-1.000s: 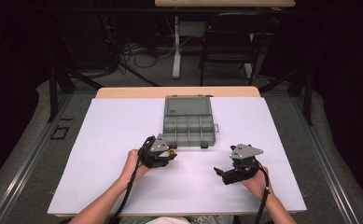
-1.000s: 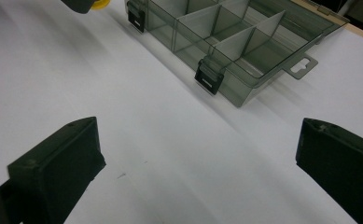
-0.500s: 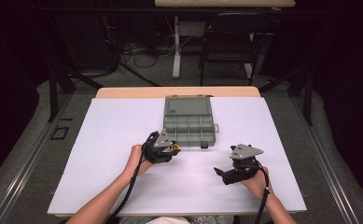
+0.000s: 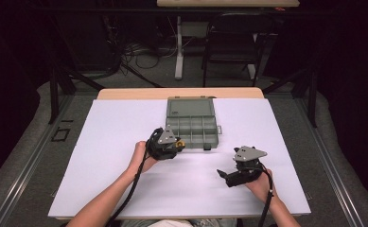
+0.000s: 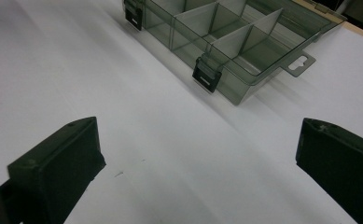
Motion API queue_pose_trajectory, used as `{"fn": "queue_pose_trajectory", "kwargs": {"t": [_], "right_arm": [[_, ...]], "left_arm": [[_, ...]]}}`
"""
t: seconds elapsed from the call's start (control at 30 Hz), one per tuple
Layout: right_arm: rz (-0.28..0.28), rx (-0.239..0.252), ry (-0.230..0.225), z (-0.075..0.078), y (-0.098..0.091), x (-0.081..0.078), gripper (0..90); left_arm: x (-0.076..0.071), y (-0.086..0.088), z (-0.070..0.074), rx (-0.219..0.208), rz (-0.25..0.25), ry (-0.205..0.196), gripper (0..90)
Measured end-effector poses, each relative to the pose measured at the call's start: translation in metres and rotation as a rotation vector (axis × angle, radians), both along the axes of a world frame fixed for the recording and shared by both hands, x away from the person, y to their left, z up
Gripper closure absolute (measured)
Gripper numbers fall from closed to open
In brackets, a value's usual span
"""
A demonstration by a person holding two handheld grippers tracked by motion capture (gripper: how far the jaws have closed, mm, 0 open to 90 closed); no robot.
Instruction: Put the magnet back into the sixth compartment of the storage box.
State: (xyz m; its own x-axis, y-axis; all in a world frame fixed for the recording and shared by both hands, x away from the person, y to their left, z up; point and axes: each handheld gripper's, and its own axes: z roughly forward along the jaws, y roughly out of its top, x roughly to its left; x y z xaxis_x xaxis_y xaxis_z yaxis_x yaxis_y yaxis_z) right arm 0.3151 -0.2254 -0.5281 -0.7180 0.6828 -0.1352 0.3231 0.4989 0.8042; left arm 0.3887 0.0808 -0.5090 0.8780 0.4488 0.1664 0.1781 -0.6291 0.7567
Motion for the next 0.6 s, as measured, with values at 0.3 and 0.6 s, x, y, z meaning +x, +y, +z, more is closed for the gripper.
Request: {"fn": "queue_pose_trajectory", "kwargs": {"t": [0.3,0.6], "right_arm": [[0.002,-0.003,0.003,0.000,0.000,0.000,0.0],[0.002,-0.004,0.002,0.000,0.000,0.000,0.0]], "left_arm": [[0.009,-0.002,0.004,-0.011,0.003,-0.008,62.1],[0.017,-0.004,0.006,-0.017,0.009,-0.008,62.1]]}}
